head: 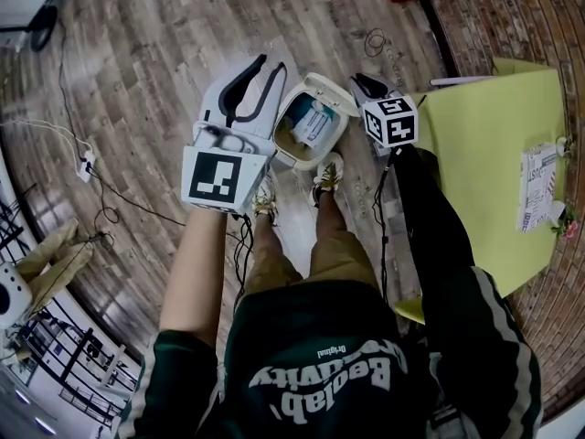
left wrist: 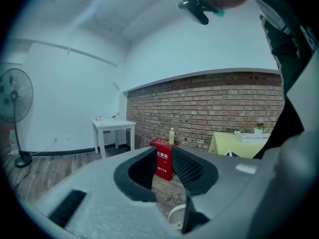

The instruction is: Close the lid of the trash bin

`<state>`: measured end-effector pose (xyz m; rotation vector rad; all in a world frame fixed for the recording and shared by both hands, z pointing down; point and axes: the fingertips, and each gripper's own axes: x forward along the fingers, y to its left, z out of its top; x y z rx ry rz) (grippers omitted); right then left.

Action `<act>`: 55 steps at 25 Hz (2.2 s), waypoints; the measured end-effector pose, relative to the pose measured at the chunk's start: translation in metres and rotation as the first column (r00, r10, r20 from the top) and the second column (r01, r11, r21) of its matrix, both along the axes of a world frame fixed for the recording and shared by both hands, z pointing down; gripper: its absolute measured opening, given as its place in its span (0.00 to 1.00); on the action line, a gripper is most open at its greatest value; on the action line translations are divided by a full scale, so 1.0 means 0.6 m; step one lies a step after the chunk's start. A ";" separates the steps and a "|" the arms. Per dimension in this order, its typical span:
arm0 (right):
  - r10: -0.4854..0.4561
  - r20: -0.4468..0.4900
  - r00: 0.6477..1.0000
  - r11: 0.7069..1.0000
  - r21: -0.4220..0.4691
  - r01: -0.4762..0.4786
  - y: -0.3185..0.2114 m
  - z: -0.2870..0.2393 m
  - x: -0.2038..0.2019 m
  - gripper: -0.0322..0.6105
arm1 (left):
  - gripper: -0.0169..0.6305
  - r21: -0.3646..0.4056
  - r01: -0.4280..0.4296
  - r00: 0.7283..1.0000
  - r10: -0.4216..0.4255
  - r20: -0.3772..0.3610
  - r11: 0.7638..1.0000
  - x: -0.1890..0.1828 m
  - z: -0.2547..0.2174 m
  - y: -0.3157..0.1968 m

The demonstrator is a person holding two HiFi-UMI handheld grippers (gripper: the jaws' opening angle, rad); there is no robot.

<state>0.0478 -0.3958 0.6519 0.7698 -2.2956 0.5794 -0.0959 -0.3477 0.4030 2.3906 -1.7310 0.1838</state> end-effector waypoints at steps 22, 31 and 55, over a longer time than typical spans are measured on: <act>0.056 -0.074 0.996 0.984 -0.164 -0.067 -0.006 0.106 -0.001 0.18 | 0.18 -0.050 0.015 1.000 -0.015 -0.004 0.999 -0.028 0.036 0.043; 0.040 -0.063 0.997 0.976 -0.210 -0.052 0.028 0.114 -0.011 0.17 | 0.18 -0.065 0.042 0.998 -0.045 -0.051 0.997 -0.039 0.045 0.056; 0.005 -0.089 0.996 0.957 -0.287 -0.030 0.167 0.172 -0.033 0.15 | 0.18 -0.118 0.081 0.994 -0.090 -0.067 0.990 -0.067 0.102 0.129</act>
